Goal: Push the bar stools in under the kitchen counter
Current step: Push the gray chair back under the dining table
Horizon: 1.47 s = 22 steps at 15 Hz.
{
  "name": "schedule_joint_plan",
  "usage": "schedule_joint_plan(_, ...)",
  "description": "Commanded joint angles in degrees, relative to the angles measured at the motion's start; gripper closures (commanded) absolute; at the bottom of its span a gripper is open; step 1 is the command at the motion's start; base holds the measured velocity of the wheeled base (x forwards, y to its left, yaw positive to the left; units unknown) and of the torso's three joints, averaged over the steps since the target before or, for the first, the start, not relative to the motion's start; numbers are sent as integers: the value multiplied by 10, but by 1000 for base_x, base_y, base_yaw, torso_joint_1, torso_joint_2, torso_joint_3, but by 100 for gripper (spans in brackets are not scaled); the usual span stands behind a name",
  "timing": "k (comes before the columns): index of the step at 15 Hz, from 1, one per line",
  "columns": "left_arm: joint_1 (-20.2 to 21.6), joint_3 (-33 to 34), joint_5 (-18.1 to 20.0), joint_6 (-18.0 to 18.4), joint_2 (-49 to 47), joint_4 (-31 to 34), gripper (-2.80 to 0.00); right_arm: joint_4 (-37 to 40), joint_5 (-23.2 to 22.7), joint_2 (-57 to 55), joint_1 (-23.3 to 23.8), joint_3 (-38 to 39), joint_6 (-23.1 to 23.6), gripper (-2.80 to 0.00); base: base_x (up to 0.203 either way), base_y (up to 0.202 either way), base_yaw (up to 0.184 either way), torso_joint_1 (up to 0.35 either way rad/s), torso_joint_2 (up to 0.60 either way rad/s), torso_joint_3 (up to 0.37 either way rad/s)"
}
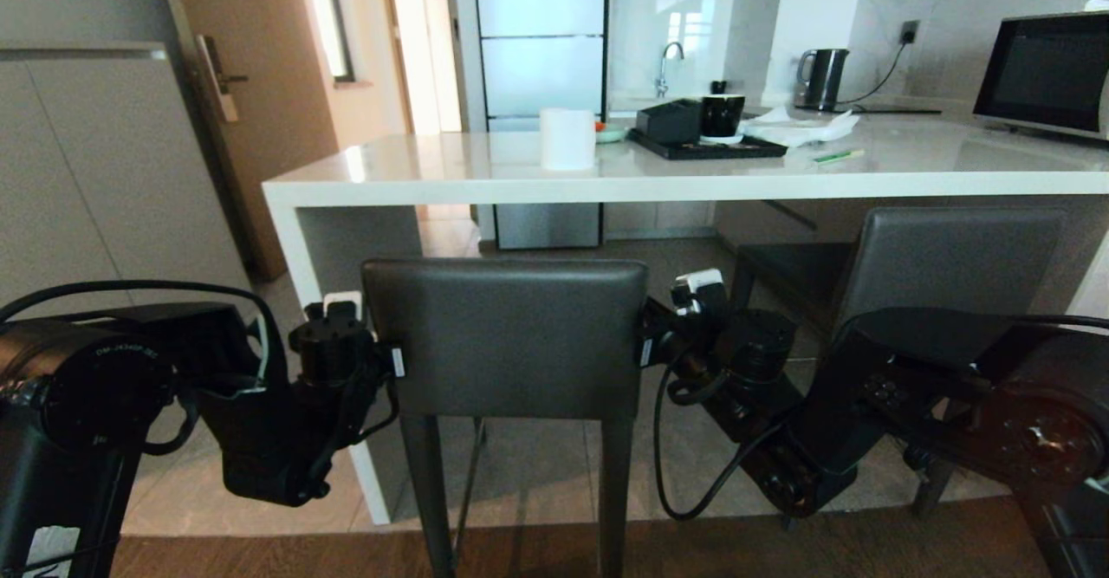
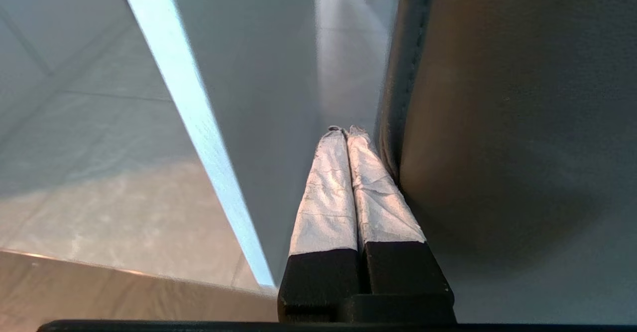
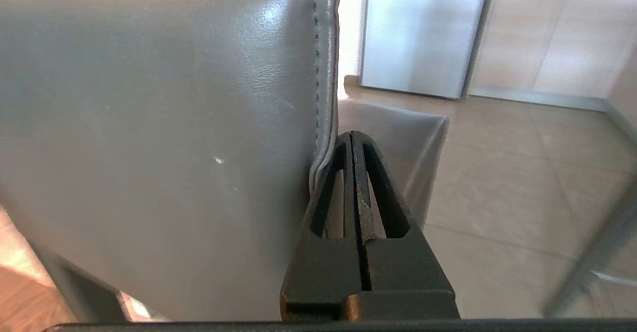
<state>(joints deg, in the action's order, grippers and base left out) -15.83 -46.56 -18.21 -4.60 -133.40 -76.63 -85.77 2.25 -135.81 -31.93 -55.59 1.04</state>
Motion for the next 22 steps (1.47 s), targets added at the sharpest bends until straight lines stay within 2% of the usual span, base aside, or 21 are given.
schedule_joint_plan(1, 0, -2, 4, 0, 4, -7, 0, -5, -1, -6, -24, -1, 0, 0, 188, 0, -1, 3, 2, 2)
schedule_joint_plan(3, 0, -4, 4, 11, 2, -8, 0, -4, -1, -6, -18, -2, 0, 0, 191, 0, 4, 3, 2, 4)
schedule_joint_plan(15, -3, 14, 4, 10, 7, -10, 0, -5, -1, -14, 7, -1, -1, 0, 184, 0, 2, 3, 4, 1)
schedule_joint_plan(17, -4, 32, 6, 10, 10, -16, 0, -5, -1, -14, 9, 0, -1, 0, 0, 0, 0, 0, 0, 0)
schedule_joint_plan(20, -5, 86, 45, 13, 12, -96, 0, -7, 0, -14, 9, 3, -1, 0, 0, 0, 0, 0, 0, 0)
schedule_joint_plan(22, -6, 131, 57, 19, 15, -108, 0, -7, 3, -3, 13, 6, -1, 0, 0, 0, 0, 0, 0, 0)
